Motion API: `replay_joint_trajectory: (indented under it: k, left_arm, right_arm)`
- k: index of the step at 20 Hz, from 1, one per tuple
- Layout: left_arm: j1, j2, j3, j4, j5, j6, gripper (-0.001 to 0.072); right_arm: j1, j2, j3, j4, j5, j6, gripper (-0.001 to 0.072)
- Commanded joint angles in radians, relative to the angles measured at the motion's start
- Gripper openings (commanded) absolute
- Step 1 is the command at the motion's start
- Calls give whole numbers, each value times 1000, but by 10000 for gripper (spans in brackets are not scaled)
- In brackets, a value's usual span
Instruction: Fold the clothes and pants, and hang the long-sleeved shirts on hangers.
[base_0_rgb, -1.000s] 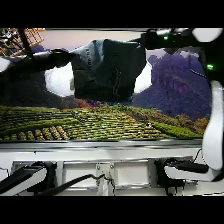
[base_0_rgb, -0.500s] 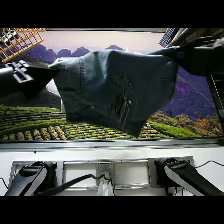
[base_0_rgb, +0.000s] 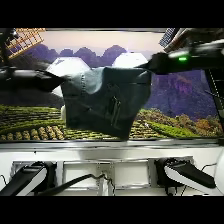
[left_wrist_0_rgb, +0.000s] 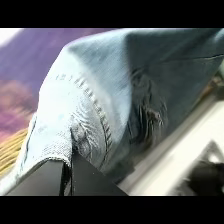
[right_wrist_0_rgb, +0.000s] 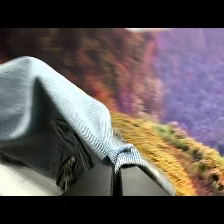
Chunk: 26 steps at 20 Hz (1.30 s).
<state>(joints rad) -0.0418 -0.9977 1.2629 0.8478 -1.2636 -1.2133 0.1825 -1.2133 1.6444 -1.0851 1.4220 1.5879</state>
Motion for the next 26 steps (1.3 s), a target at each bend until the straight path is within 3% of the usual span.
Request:
replay_joint_trajectory:
  k: [1,4,7,9,13,18,23,26]
  left_arm:
    - [0,-284,0,58,153,24,10]
    - [-8,-510,0,41,385,31,9]
    - [-8,-563,0,16,455,138,8]
    - [-5,-542,0,16,487,175,8]
    - [6,-476,0,25,428,212,6]
    - [5,-353,-9,35,236,207,6]
    - [5,-200,-61,34,211,200,6]
    - [5,-118,-61,33,188,177,7]
  right_arm:
    - [2,-198,-72,-28,-216,-53,33]
    - [5,-337,-72,-27,-453,-168,33]
    - [8,-365,-71,-28,-616,-296,32]
    - [8,-364,-68,-24,-589,-307,31]
    - [58,-358,-73,-23,-349,-307,29]
    - [171,-232,-191,-43,-394,-298,30]
    - [205,-117,-238,-45,-413,-296,30]
    - [205,-45,-239,-43,-356,-284,31]
